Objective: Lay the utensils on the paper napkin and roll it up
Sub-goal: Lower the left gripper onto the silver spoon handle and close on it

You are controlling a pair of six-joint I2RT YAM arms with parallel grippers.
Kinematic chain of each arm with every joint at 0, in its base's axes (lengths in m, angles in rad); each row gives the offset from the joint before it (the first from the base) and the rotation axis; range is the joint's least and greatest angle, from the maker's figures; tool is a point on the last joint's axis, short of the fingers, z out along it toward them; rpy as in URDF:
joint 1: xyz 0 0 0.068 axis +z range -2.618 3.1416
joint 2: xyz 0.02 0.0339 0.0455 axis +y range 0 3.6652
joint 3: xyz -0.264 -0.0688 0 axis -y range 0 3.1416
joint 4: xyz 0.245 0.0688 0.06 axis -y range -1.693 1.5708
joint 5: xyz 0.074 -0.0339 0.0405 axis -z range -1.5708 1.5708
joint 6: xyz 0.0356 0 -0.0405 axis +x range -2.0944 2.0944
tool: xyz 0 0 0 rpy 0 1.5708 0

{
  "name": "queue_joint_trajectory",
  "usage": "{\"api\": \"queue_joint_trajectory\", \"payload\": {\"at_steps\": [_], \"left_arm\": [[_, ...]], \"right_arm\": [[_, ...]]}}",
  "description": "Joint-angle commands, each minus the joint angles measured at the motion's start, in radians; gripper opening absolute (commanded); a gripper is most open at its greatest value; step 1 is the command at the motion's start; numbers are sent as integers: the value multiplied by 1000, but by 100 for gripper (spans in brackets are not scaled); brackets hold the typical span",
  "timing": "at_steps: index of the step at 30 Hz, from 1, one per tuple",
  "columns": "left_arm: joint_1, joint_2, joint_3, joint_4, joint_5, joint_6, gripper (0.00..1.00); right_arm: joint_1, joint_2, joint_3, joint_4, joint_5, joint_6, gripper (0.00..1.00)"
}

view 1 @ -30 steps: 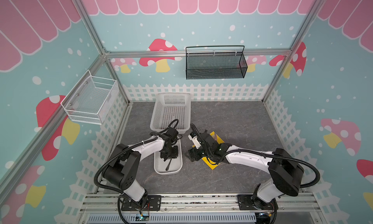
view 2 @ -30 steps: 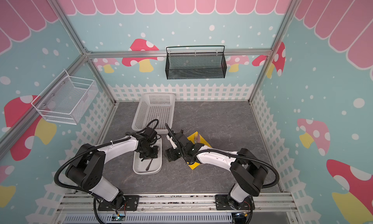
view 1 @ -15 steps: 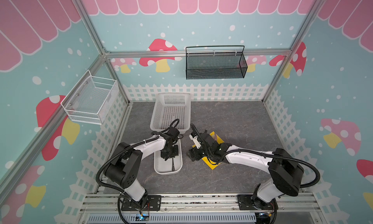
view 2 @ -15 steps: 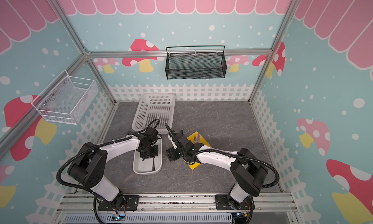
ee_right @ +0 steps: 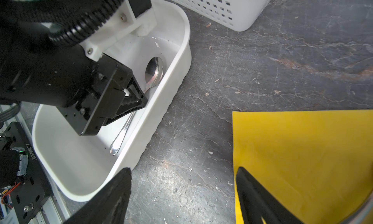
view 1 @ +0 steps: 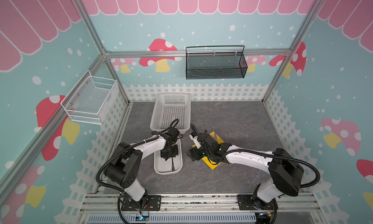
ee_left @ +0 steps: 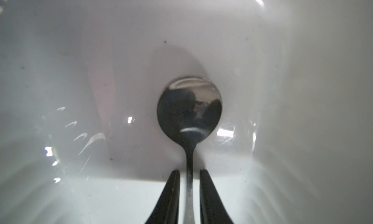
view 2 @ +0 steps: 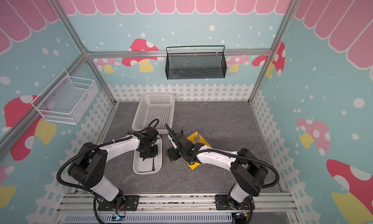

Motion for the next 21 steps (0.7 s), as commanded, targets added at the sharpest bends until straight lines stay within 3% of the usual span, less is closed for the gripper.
{"api": "queue_joint_trajectory", "payload": {"at_steps": [1, 9, 16, 21], "left_arm": [[14, 49, -6, -20, 24, 30, 21], [37, 98, -2, -24, 82, 69, 18], [37, 129, 9, -73, 48, 79, 17], [37, 130, 10, -71, 45, 80, 11]], "right_arm": [[2, -15, 17, -33, 28, -11, 83], [2, -15, 15, -33, 42, -13, 83], [2, -13, 17, -39, 50, -13, 83], [1, -12, 21, -39, 58, -12, 83]]}}
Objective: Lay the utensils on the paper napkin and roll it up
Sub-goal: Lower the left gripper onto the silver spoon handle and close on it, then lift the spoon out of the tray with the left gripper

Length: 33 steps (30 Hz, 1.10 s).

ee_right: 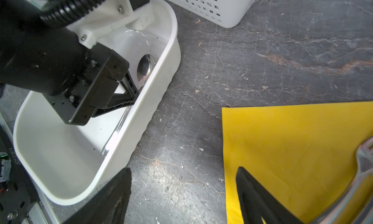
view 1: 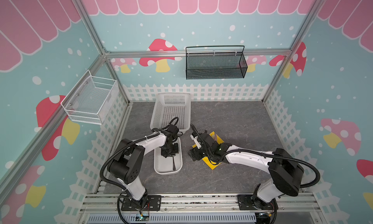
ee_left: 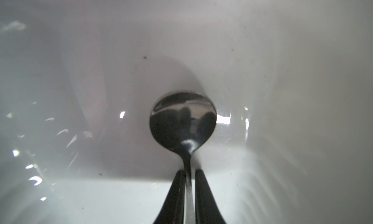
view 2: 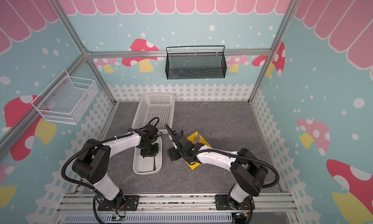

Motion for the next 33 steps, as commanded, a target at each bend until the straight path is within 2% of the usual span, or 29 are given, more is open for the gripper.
{"api": "queue_joint_trajectory", "payload": {"at_steps": [1, 11, 25, 33], "left_arm": [[3, 66, -47, -37, -20, 14, 10], [-1, -84, -34, -66, -8, 7, 8], [-8, -252, 95, -244, 20, 19, 10], [-97, -261, 224, -272, 54, -6, 10]], "right_arm": [[2, -11, 23, -19, 23, -13, 83], [0, -44, 17, -22, 61, -10, 83], [-15, -155, -47, 5, 178, 52, 84], [-96, -247, -130, 24, 188, 154, 84]]}}
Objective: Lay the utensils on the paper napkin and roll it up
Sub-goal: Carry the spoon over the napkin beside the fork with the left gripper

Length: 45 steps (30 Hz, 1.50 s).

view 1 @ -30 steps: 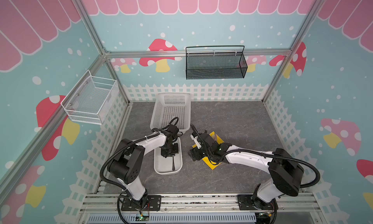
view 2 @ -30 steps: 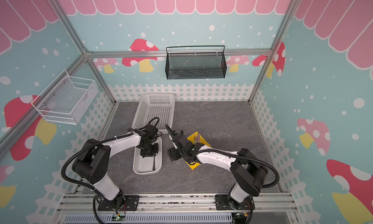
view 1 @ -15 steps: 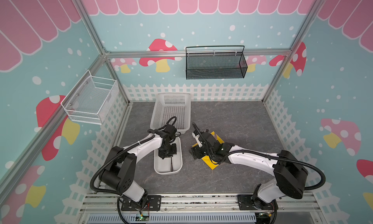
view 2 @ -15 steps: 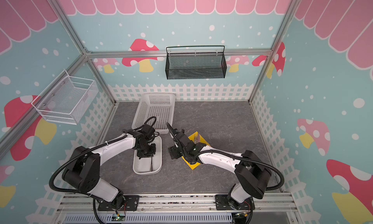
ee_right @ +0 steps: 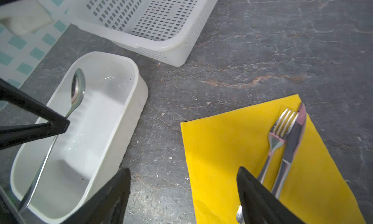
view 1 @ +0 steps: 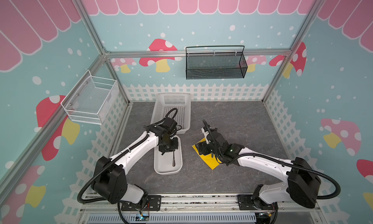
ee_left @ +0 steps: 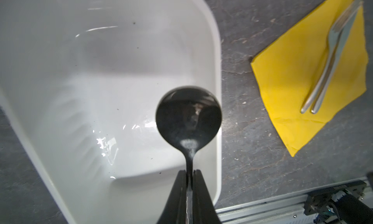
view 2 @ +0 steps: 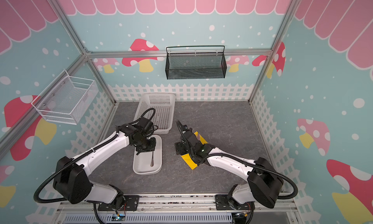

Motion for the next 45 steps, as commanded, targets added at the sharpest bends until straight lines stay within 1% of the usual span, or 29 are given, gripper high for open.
{"api": "queue_joint_trajectory", "payload": {"at_steps": [1, 3, 6, 8, 9, 11, 16, 18, 21, 25, 28, 33, 37, 41, 45], "left_arm": [[-49, 2, 71, -25, 26, -16, 10], [-87, 32, 115, -26, 31, -16, 10], [-140, 99, 179, -8, 28, -22, 10], [-177, 156, 209, 41, 52, -24, 10], [-193, 194, 226, 71, 74, -27, 10], [-219, 274, 277, 101, 81, -40, 10], [-264, 493, 468, 110, 86, -46, 10], [-269, 559, 525, 109, 82, -53, 10], [-275, 621, 570, 108, 89, -58, 9], [-282, 639, 563, 109, 86, -58, 10], [-290, 623, 534, 109, 75, -45, 14], [-295, 581, 433, 112, 60, 26, 22], [-299, 583, 394, 112, 50, 73, 24], [-301, 597, 397, 112, 31, 102, 26], [-301, 621, 414, 110, 52, 127, 27]], "right_arm": [[-42, -52, -48, 15, 20, 80, 84], [-76, -79, -77, 19, 8, 114, 84], [-147, -126, -137, 42, -52, 167, 84], [-199, -156, -185, 71, -102, 205, 84], [-224, -169, -206, 76, -118, 226, 84], [-260, -187, -237, 78, -138, 250, 84], [-293, -218, -277, 76, -164, 264, 84], [-299, -230, -289, 76, -167, 267, 84], [-309, -249, -300, 66, -162, 265, 84], [-318, -271, -315, 56, -156, 263, 84], [-322, -270, -319, 56, -161, 265, 84], [-323, -243, -308, 59, -173, 260, 84], [-323, -220, -294, 64, -190, 255, 84], [-324, -213, -290, 65, -198, 255, 84], [-323, -218, -290, 65, -195, 255, 84]]}}
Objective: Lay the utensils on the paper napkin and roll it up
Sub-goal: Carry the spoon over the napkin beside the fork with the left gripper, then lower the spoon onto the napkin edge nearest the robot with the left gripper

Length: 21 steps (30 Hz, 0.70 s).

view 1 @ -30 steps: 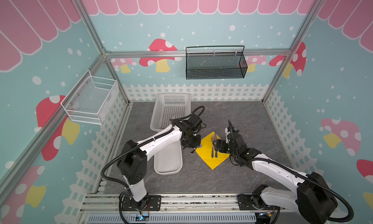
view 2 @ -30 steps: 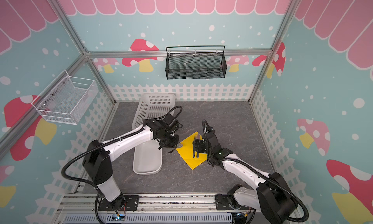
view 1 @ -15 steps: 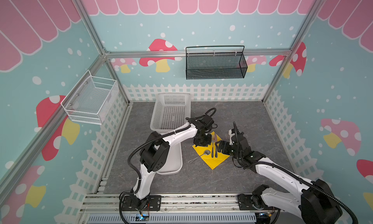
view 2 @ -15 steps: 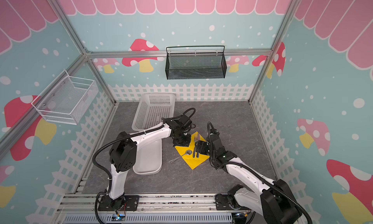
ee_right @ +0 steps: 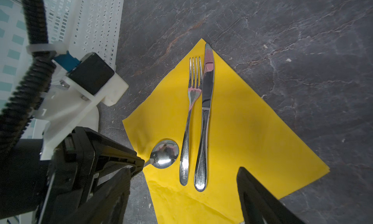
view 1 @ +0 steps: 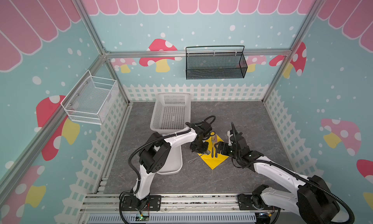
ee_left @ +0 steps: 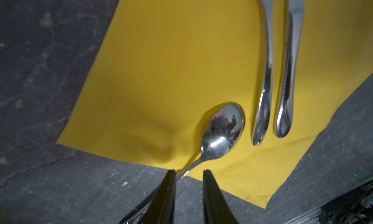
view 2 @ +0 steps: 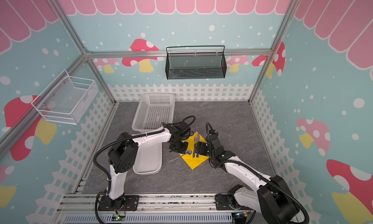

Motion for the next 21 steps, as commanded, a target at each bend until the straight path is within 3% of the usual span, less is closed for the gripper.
{"api": "queue_joint_trajectory", "payload": {"at_steps": [1, 21], "left_arm": [[-9, 16, 23, 0, 3, 52, 27], [-9, 106, 86, 18, 51, 85, 27]], "right_arm": [[-6, -3, 17, 9, -3, 8, 84], [-7, -1, 7, 9, -5, 11, 84]]}}
